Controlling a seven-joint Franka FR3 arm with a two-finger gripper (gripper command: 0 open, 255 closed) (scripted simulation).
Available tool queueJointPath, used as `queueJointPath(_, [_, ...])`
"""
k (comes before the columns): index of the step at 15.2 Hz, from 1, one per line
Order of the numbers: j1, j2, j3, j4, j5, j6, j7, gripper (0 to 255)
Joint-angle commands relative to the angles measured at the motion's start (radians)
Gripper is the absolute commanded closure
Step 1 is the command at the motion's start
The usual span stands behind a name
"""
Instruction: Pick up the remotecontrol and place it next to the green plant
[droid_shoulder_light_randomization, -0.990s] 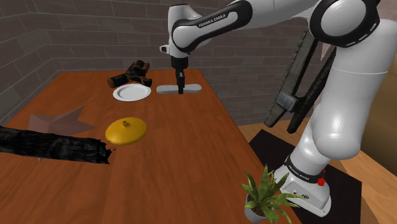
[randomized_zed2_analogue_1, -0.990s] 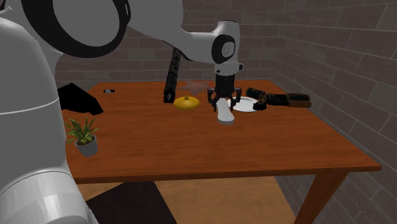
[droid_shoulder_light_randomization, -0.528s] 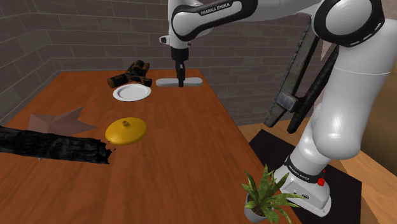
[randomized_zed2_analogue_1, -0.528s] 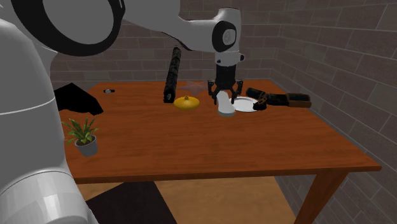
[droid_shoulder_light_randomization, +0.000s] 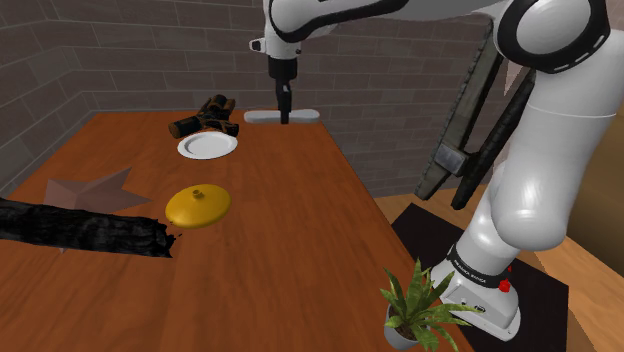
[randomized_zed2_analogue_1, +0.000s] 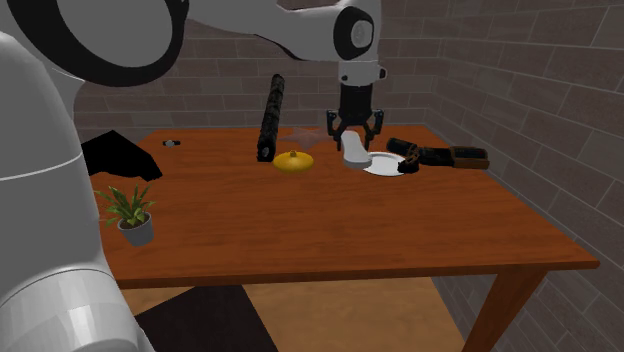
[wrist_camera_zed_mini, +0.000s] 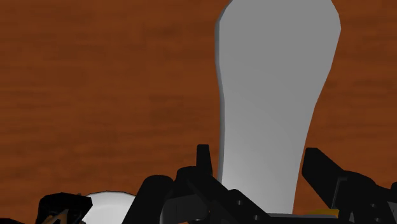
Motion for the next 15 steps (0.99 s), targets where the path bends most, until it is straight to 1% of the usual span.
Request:
queueJointPath(1, [0.0,-0.001,0.0,0.028,0.0,-0.029,0.0,255])
queueJointPath(9, [0.001,0.004,0.001,0.139,0.0,-0.135,-0.002,255])
queueJointPath(15, [0.03,-0.228,0.027,-0.147,0.008,-0.082,0.054,255])
